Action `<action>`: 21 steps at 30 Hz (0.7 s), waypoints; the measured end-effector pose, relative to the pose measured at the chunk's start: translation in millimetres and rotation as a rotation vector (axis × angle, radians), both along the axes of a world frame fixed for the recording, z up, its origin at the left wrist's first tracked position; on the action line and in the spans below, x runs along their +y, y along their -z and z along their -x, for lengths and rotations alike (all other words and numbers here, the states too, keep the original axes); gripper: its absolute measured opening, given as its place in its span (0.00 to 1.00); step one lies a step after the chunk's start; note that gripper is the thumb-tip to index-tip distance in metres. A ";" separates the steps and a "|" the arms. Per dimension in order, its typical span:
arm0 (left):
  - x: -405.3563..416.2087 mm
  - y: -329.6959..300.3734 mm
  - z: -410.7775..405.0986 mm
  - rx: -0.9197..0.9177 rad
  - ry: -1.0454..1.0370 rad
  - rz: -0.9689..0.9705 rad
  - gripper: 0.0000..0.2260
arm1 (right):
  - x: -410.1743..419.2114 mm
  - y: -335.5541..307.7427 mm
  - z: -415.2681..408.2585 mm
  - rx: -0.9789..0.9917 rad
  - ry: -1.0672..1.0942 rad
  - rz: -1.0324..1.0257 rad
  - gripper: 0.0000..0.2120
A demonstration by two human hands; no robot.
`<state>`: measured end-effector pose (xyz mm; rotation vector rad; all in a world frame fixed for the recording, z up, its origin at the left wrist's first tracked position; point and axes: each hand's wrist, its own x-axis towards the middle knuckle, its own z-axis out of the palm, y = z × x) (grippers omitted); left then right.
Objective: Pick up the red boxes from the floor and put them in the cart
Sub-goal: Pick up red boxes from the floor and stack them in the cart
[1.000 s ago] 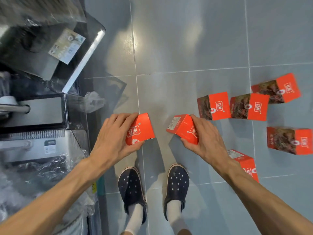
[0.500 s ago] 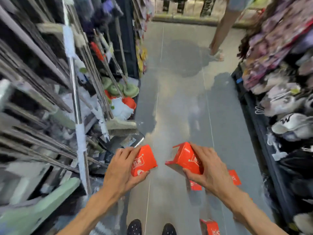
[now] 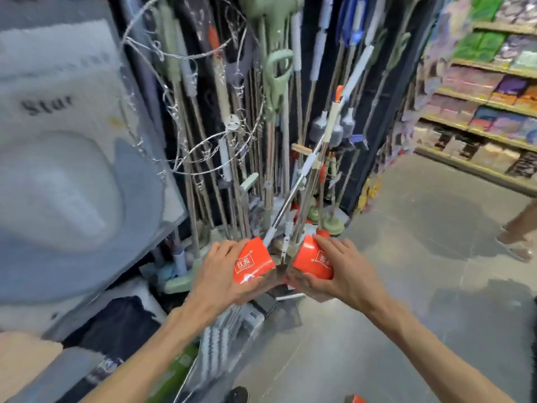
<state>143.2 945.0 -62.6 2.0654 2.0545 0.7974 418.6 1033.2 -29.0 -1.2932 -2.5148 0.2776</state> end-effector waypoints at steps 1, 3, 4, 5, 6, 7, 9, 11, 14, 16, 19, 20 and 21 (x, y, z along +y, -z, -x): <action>-20.7 -3.1 7.7 0.002 -0.064 -0.007 0.40 | -3.2 -7.3 13.7 -0.013 -0.071 -0.009 0.42; -66.0 -12.3 22.5 0.013 -0.187 -0.018 0.39 | -15.4 -20.4 46.3 -0.020 -0.221 -0.017 0.42; -90.5 -17.8 30.0 0.032 -0.251 -0.021 0.40 | -24.9 -25.8 65.4 -0.014 -0.293 -0.015 0.42; -115.4 -21.5 38.0 0.058 -0.320 -0.019 0.40 | -36.7 -30.3 84.8 -0.007 -0.361 -0.012 0.41; -141.8 -24.7 46.5 0.079 -0.393 -0.008 0.40 | -50.5 -34.3 104.9 -0.004 -0.431 -0.010 0.41; -169.9 -27.6 55.1 0.094 -0.460 -0.002 0.40 | -67.0 -38.7 126.6 -0.004 -0.503 -0.010 0.41; -231.1 -32.1 71.1 0.091 -0.589 0.010 0.39 | -105.6 -45.1 170.5 -0.012 -0.643 -0.011 0.43; -300.3 -38.1 81.6 0.092 -0.743 0.021 0.39 | -151.0 -48.6 213.5 -0.017 -0.787 -0.020 0.44; -412.4 -49.6 84.3 0.114 -0.961 0.000 0.37 | -235.9 -58.2 269.0 -0.035 -0.968 -0.041 0.44; -491.4 -54.5 77.9 0.117 -1.104 0.006 0.38 | -302.3 -65.0 299.1 -0.045 -1.082 -0.038 0.42; -611.1 -57.4 58.9 0.098 -1.302 0.020 0.40 | -410.8 -68.0 336.1 -0.041 -1.277 -0.077 0.40; -650.3 -58.0 51.2 0.097 -1.363 0.024 0.40 | -448.6 -67.1 346.5 -0.046 -1.339 -0.087 0.40; -689.4 -58.8 43.0 0.099 -1.420 0.033 0.40 | -487.9 -65.9 355.6 -0.054 -1.394 -0.081 0.40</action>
